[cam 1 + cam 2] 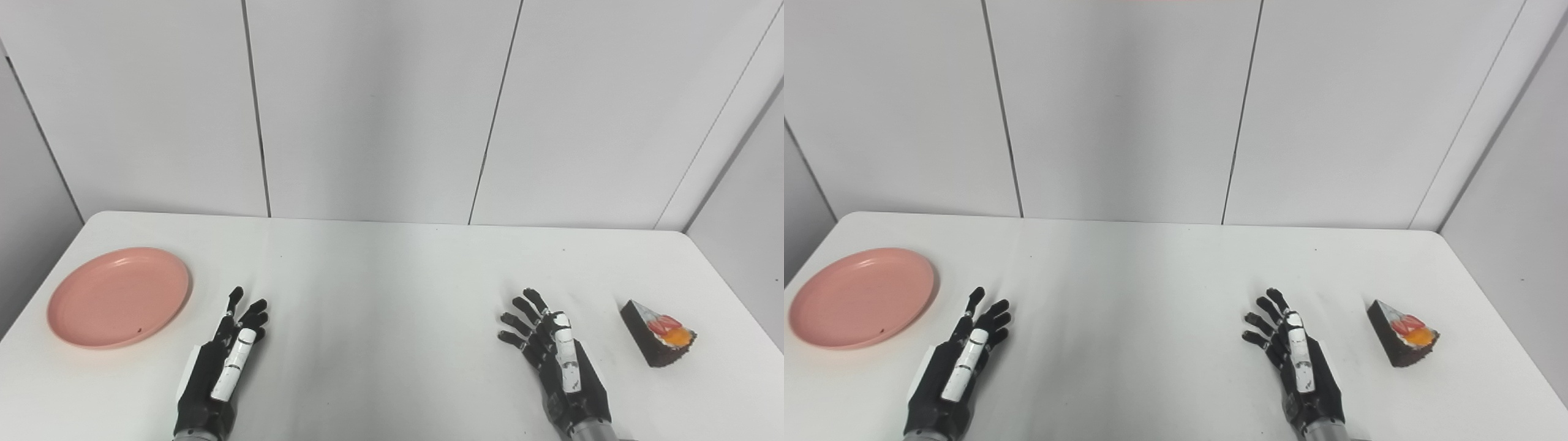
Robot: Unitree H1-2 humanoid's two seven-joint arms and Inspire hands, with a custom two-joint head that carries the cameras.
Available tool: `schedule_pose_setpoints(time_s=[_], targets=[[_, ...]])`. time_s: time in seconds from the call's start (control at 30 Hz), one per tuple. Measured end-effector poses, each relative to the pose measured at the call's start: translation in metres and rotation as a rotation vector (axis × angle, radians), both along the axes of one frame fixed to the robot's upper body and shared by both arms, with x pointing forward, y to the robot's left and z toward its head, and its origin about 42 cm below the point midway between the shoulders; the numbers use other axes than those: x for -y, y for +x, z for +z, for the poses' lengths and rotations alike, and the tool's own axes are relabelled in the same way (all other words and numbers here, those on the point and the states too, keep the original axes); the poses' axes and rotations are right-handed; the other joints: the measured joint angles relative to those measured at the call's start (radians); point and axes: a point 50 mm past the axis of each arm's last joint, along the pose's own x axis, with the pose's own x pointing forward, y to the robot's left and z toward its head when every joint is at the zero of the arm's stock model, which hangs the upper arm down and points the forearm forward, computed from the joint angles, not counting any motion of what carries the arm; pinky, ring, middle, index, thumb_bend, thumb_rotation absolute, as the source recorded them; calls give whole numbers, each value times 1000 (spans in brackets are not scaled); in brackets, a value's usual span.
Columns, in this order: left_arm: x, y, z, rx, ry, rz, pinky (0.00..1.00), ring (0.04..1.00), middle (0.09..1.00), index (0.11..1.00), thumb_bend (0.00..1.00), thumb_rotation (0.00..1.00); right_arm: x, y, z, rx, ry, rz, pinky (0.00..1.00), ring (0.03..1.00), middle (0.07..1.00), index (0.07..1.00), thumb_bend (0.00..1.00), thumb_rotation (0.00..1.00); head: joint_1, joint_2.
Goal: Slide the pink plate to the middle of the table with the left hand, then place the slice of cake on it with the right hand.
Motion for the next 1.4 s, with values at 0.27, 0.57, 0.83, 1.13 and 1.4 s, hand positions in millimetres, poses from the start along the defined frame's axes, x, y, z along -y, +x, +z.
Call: schedule_pose_setpoints(time_s=[0.27, 0.57, 0.83, 1.13, 1.4], targets=[[0, 0, 0, -2, 0, 0, 908, 902, 894, 1000, 600, 772, 0, 0, 0, -11, -4, 5, 757, 820, 898, 916, 888, 971, -2, 0], [0, 0, 0, -6, 1, -1, 904, 898, 890, 1000, 630, 772, 0, 0, 0, -15, -6, 8, 754, 815, 898, 913, 876, 968, 9, -9], [5, 2, -1, -9, 15, 3, 890, 894, 890, 1000, 602, 770, 6, 3, -5, -25, -16, 24, 763, 824, 909, 929, 862, 975, 120, -74], [19, 13, -10, 13, 17, 0, 887, 892, 895, 1000, 526, 791, 20, 16, -12, -3, -8, 51, 787, 850, 921, 939, 806, 989, 176, -161], [29, 21, -14, 31, 33, -1, 885, 893, 896, 1000, 505, 797, 25, 25, -13, 4, -18, 50, 814, 864, 935, 956, 779, 1000, 209, -195]])
